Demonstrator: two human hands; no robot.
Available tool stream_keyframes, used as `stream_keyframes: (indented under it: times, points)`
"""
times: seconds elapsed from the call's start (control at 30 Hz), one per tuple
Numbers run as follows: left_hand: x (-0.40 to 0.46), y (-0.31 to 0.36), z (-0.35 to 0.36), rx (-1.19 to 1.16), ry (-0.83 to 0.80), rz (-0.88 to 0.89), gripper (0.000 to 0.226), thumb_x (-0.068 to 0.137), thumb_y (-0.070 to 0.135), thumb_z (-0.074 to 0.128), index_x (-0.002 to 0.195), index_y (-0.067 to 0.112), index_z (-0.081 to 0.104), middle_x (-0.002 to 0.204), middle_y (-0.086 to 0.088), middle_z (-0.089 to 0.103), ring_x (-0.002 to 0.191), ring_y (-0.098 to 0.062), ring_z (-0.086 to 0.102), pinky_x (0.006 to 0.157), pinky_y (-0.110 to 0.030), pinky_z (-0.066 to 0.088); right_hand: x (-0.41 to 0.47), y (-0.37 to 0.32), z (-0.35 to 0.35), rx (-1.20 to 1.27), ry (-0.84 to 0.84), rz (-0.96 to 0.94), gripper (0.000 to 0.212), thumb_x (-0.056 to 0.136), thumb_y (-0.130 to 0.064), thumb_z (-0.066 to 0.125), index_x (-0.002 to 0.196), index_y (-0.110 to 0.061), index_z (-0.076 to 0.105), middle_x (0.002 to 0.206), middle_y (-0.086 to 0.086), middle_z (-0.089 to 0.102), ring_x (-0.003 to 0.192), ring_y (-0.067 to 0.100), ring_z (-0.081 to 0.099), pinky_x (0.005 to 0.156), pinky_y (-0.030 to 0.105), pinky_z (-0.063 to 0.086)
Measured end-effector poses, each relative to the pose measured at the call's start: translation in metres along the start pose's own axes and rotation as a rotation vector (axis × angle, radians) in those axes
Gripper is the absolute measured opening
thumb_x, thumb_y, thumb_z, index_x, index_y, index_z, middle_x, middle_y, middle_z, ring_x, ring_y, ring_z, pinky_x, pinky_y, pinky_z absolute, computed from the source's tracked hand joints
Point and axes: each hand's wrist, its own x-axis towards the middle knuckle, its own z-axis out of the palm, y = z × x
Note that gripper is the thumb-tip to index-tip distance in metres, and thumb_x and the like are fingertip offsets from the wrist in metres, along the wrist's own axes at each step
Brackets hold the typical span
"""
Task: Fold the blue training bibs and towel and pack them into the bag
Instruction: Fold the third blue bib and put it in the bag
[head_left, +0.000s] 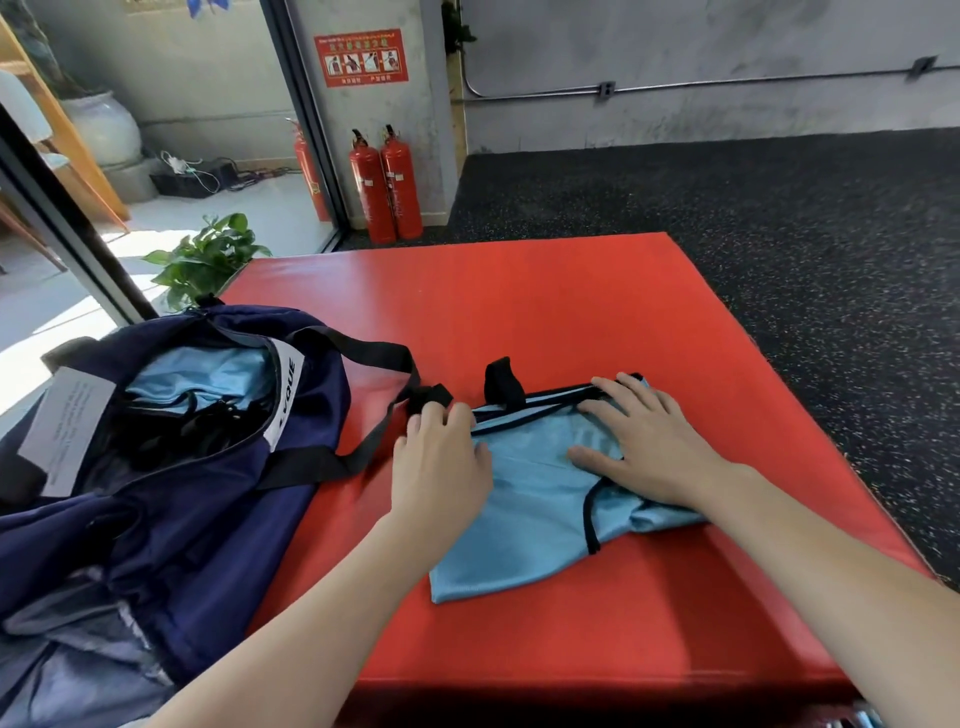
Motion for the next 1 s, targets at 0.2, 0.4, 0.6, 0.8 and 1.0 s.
stream_keyframes:
  times: [0.2,0.4,0.6,0.8,1.0]
  points:
    - [-0.002,0.012,0.012,0.014,-0.126,-0.054,0.045,0.098,0.055,0.044,0.125,0.021,0.056,0.128,-0.002,0.052,0.124,-0.027,0.043,0.101,-0.042,0.036,0.013,0.011,-0.014,-0.034,-0.071,-0.036,0.078,0.090,-0.083,0.022,0.149,-0.034,0.035,0.161,-0.011,0.030,0.153,0.011,0.015,0.126,0.046,0.000]
    - [0.024,0.016,0.027,-0.036,-0.150,0.017,0.057,0.098,0.062,0.042,0.142,0.027,0.048,0.147,0.001,0.044,0.141,-0.023,0.032,0.115,-0.045,0.023,0.005,0.028,-0.026,-0.028,0.035,-0.022,0.029,0.102,-0.046,0.042,0.116,-0.038,0.065,0.121,-0.015,0.065,0.118,0.012,0.059,0.110,0.038,0.034]
    - [0.054,0.048,0.039,0.029,-0.306,0.086,0.066,0.094,0.073,0.034,0.150,0.037,0.036,0.162,-0.007,0.023,0.149,-0.033,0.011,0.118,-0.059,0.009,-0.036,0.030,-0.038,0.003,-0.081,-0.031,0.023,0.097,-0.047,0.050,0.111,-0.040,0.067,0.105,-0.011,0.062,0.102,0.013,0.059,0.082,0.035,0.051]
    - [0.057,0.094,0.045,0.140,-0.380,0.304,0.057,0.101,0.059,0.033,0.154,0.039,0.029,0.165,-0.012,0.012,0.151,-0.037,0.003,0.118,-0.060,0.007,-0.075,0.004,-0.036,0.136,-0.169,-0.136,0.030,0.087,-0.050,0.054,0.108,-0.034,0.069,0.091,-0.014,0.066,0.086,0.007,0.061,0.077,0.035,0.053]
    - [0.028,0.095,0.033,0.056,-0.405,0.373,0.053,0.104,0.052,0.033,0.154,0.035,0.029,0.165,-0.010,0.014,0.152,-0.031,0.007,0.121,-0.055,0.009,-0.097,-0.003,-0.041,0.134,-0.135,-0.112,0.036,0.089,-0.055,0.056,0.115,-0.032,0.064,0.093,-0.012,0.065,0.086,0.009,0.060,0.077,0.037,0.053]
